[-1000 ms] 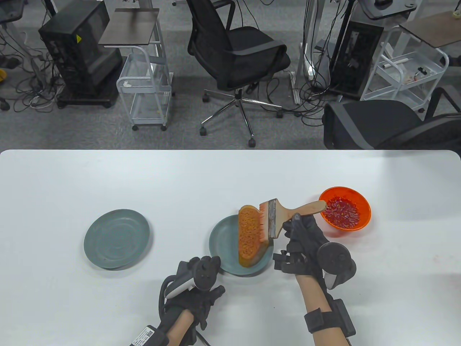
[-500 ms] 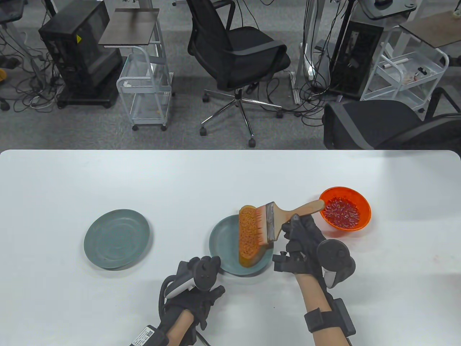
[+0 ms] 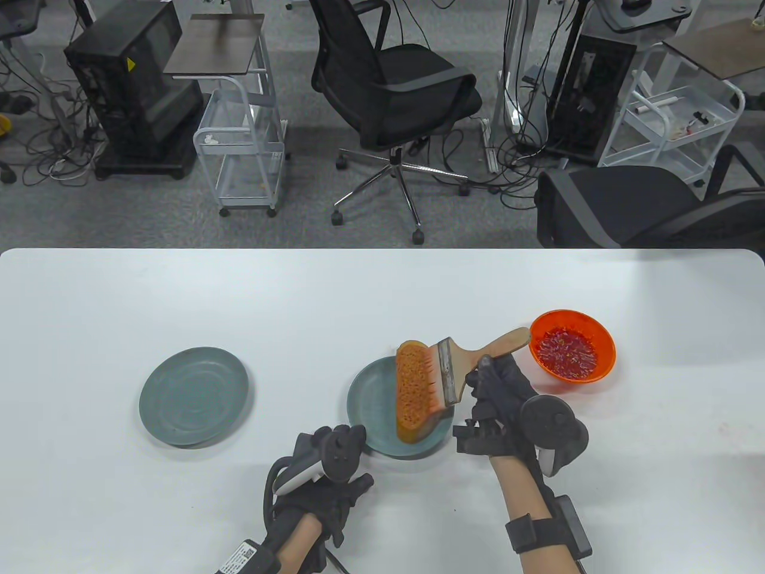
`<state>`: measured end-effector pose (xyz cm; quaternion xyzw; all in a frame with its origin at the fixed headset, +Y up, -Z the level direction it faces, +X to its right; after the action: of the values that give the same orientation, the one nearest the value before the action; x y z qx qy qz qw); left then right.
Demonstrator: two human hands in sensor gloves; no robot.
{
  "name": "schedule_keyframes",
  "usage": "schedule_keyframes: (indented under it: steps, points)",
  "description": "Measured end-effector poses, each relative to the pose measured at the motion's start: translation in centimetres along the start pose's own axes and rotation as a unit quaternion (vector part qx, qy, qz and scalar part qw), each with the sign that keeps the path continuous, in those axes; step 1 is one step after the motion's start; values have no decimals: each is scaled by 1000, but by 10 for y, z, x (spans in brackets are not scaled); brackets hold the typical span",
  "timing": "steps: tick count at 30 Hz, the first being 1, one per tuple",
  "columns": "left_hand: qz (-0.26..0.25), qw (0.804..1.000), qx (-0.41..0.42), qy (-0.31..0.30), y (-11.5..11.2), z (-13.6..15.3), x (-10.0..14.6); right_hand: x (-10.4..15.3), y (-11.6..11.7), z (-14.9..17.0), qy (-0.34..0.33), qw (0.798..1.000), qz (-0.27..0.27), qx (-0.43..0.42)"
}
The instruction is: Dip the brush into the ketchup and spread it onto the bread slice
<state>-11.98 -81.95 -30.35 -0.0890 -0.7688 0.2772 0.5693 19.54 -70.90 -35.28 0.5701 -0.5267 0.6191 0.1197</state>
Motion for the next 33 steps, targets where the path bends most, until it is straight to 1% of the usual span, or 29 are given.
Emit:
schedule_keyframes:
  steps: [2,4,5,8,9,10,15,19,24,27,29,31,33]
  points:
    - [1,1000,0,0,0,0,0,2,5,2,20,999,-16,-48]
    - [0,1000,0,1,0,0,0,6,17,5,46,993,-47,-96]
    - [-1,1000,1,1,0,0,0,8,25,6,59,990,-72,-108]
    - [-1,1000,1,0,0,0,0,10,33,5,56,990,-90,-90]
    - [-1,1000,1,0,0,0,0,9,32,5,47,992,-96,-66]
    - [0,1000,1,1,0,0,0,7,29,7,37,994,-91,-44]
    - [-1,1000,-1,2,0,0,0,-3,5,16,33,999,-36,-20]
    - [-6,1000,-3,6,1,0,0,-5,-7,14,32,999,-4,-40]
    - [-18,1000,0,7,4,1,1,-4,-6,1,24,993,-8,-112]
    - [-30,1000,10,-1,9,4,3,-4,-5,-13,-1,990,-20,-140]
    - [-50,998,25,-9,16,7,5,-3,-4,-23,-19,988,-25,-153]
    - [-88,995,54,-11,29,12,12,-2,-4,-32,-38,986,-33,-160]
    - [-125,989,84,-2,47,19,25,0,-2,-42,-63,983,-43,-165]
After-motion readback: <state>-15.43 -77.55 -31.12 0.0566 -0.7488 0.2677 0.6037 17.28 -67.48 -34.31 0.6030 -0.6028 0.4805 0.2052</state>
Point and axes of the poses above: the tracker on the back of each hand, its own z axis roughly to the little-finger side, its own x axis roughly from the fingertips to the wrist, y = z × x, the point moved 2 cm from there along -x, roughly from the wrist to the fingertips, and after that the axes turned 3 degrees about -z, right-handed, at the moved point
